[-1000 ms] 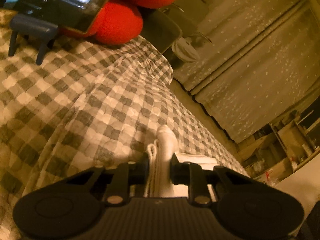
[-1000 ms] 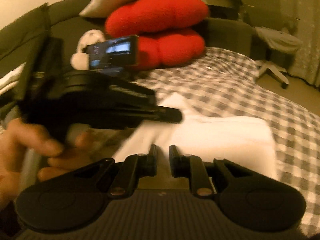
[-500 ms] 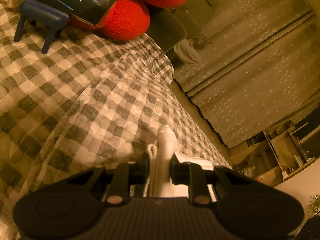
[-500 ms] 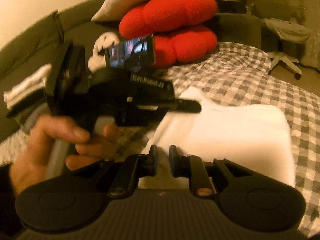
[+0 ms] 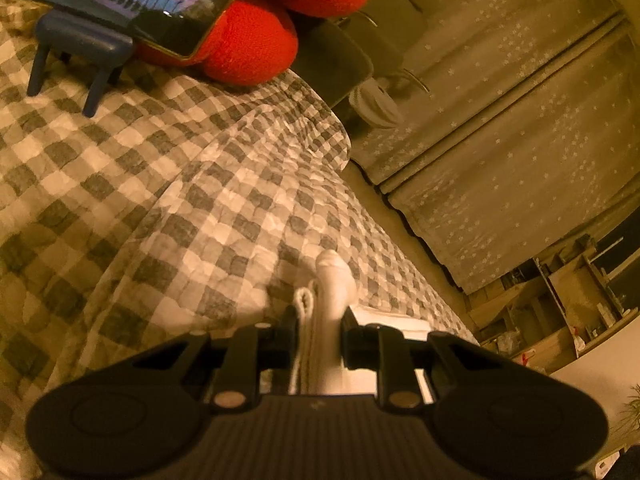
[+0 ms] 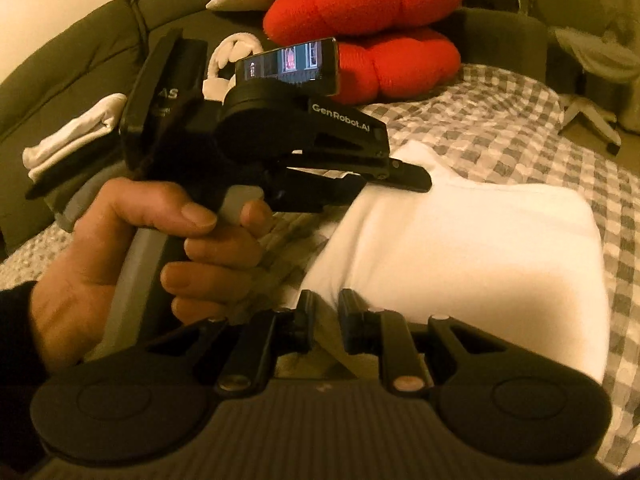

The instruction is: Fold clothes

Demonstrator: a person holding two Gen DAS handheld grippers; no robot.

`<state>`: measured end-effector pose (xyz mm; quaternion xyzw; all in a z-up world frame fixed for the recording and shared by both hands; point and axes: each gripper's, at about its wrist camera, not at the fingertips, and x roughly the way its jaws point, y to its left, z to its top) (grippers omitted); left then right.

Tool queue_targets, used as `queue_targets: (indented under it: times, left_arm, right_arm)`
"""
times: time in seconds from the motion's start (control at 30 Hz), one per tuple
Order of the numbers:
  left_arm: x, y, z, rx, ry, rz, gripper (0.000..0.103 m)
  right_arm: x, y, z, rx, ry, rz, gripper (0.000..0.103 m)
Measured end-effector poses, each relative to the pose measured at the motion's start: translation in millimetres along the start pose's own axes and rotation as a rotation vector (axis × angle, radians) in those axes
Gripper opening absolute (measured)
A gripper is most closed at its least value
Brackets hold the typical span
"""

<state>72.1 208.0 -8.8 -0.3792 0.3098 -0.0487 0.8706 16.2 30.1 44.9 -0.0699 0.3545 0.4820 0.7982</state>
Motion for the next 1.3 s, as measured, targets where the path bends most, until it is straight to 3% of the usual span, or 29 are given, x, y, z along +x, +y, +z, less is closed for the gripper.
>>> queue_targets:
  times: [0.07, 0.23, 0.43, 0.53, 0.93, 0.97, 1.03, 1.07, 1.1, 1.3]
  left_arm:
    - [0.2, 0.0, 0.2, 0.0, -0.001, 0.0, 0.021]
    - [0.5, 0.3, 0.5, -0.003, -0.001, -0.003, 0.021]
    - [0.7, 0.8, 0.6, -0.007, -0.003, -0.007, 0.021]
    - [0.1, 0.3, -0.2, -0.006, -0.004, -0.006, 0.021]
    - [0.0, -0.3, -2.0, -0.001, -0.008, -0.005, 0.021]
    - [0.0, -0.3, -2.0, -0.001, -0.008, -0.005, 0.022]
    - [0.1, -0.4, -2.0, -0.002, -0.009, -0.005, 0.022]
    - [0.2, -0.4, -2.0, -0.002, -0.01, -0.006, 0.022]
    - [0.3, -0.4, -2.0, -0.003, -0.01, -0.006, 0.022]
    - [-0.6, -1.8, -2.4, 0.004, -0.015, -0.007, 0.021]
  right_arm:
    - [-8.3, -7.6, 3.0, 0.017, -0.017, -0.003, 0.019]
    - [-30.0, -47.0, 8.4, 0.132, -0.083, -0.113, 0.027]
    - [-35.3, -81.2, 2.1, 0.204, -0.057, -0.226, 0.025]
    - [-36.4, -91.0, 0.9, 0.235, -0.062, -0.239, 0.025]
    - [-26.7, -118.4, 18.8, 0.216, -0.182, -0.329, 0.027]
    - [-25.8, -120.7, 20.4, 0.215, -0.192, -0.336, 0.029]
    - [-25.6, -127.2, 21.3, 0.237, -0.202, -0.326, 0.042]
    - [-25.7, -130.7, 21.5, 0.251, -0.206, -0.318, 0.054]
    - [-25.7, -134.2, 21.7, 0.265, -0.21, -0.31, 0.057]
    - [-26.1, -155.1, 22.9, 0.348, -0.234, -0.26, 0.057]
